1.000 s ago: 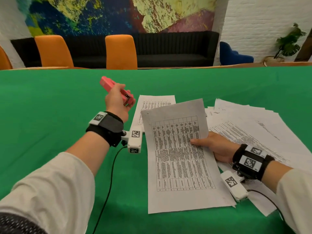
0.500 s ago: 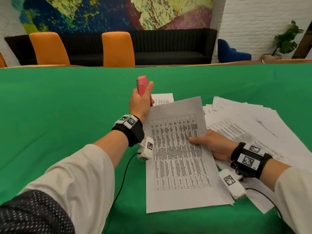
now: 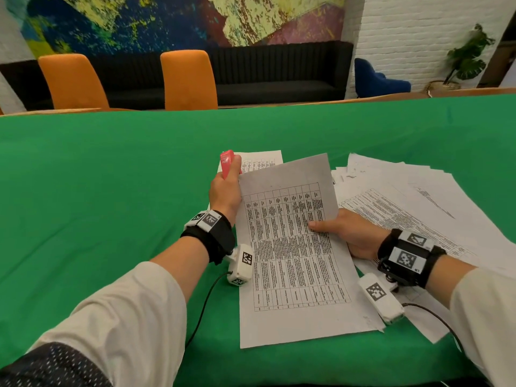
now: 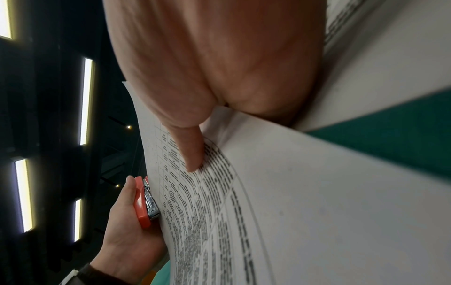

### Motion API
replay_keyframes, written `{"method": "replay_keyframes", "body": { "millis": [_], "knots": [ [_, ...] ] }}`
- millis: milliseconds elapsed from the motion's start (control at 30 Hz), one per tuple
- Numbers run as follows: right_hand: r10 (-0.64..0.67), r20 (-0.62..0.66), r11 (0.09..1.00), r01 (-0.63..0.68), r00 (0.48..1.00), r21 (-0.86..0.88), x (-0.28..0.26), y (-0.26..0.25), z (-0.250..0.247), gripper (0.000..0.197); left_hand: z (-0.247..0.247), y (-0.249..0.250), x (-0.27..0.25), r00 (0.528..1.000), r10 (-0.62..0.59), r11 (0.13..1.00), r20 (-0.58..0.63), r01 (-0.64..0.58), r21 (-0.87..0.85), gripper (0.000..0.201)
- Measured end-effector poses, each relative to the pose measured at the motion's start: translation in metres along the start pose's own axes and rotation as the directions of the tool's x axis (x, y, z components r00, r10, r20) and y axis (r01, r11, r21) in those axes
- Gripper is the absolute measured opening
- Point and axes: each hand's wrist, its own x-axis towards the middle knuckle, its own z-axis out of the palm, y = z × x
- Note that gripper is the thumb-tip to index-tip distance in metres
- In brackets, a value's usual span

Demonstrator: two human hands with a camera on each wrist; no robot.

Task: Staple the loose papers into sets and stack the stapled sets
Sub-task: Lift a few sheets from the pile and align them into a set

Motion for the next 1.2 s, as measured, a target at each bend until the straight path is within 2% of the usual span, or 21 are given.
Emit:
{"method": "replay_keyframes", "body": {
  "millis": [567, 1000, 1200],
  "knots": [
    [0.003, -0.001, 1.0, -0.003, 1.0, 0.0, 0.001, 0.0, -0.002, 0.037, 0.001, -0.006, 0.001, 0.999, -0.018, 1.0, -0.033, 0.018, 0.002, 0.067],
    [-0.019, -0.003, 1.0, 0.019, 1.0, -0.017, -0.002, -0.001, 0.0, 0.032, 0.0, -0.003, -0.008, 0.996, -0.086, 0.996, -0.034, 0.085, -0.025, 0.072],
    [-0.016, 0.002, 1.0, 0.016, 1.0, -0.026, -0.002, 0.0, -0.001, 0.035, 0.003, -0.001, -0.014, 0.989, -0.126, 0.99, -0.07, 0.122, -0.066, 0.065]
  ]
}}
